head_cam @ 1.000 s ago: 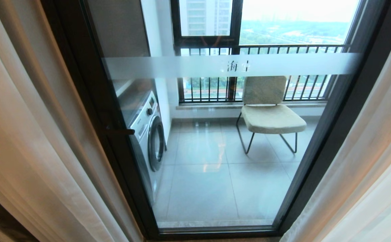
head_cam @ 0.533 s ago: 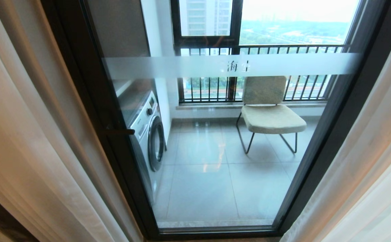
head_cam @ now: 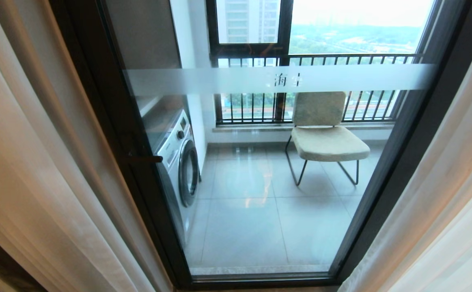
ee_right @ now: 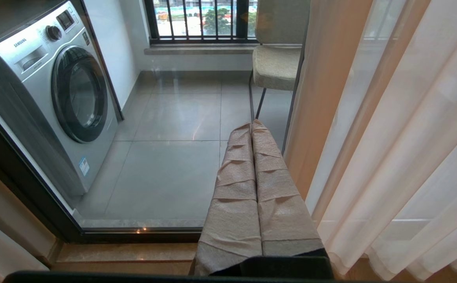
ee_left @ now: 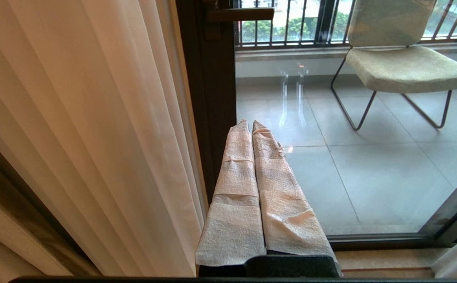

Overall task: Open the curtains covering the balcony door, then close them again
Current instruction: Pull the inner curtains open on both sides

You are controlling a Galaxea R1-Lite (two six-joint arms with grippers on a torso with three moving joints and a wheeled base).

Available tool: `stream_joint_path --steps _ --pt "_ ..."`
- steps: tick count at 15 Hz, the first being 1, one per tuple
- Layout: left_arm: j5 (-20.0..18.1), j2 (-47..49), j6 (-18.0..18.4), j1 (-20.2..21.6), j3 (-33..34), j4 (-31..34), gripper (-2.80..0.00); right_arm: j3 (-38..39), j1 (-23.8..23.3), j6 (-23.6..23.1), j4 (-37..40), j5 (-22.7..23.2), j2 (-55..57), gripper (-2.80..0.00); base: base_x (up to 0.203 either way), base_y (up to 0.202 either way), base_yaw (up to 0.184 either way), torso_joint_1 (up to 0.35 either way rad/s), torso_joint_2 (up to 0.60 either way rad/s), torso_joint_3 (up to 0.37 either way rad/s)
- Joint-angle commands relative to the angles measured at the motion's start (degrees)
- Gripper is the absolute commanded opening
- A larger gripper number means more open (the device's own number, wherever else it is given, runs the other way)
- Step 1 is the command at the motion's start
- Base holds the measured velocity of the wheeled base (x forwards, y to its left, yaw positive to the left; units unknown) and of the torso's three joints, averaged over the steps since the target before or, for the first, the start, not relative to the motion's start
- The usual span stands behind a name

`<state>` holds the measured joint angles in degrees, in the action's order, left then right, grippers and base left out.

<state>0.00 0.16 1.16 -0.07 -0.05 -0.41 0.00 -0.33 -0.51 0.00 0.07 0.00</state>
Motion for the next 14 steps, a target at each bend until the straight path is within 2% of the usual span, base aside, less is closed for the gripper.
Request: stream_joint_path --steps 1,14 --pt "-0.1 -0.2 0.0 0.0 0.0 0.0 -2.80 0.0 0.0 0.0 0.0 0.0 0.1 -2.80 0.000 0.000 0.000 0.000 0.00 0.000" --pt "-0.2 -0.2 -0.1 0.0 0.0 0.0 -2.80 0.0 0.0 0.0 0.0 0.0 0.1 -2.80 0.000 0.000 0.000 0.000 0.00 0.000"
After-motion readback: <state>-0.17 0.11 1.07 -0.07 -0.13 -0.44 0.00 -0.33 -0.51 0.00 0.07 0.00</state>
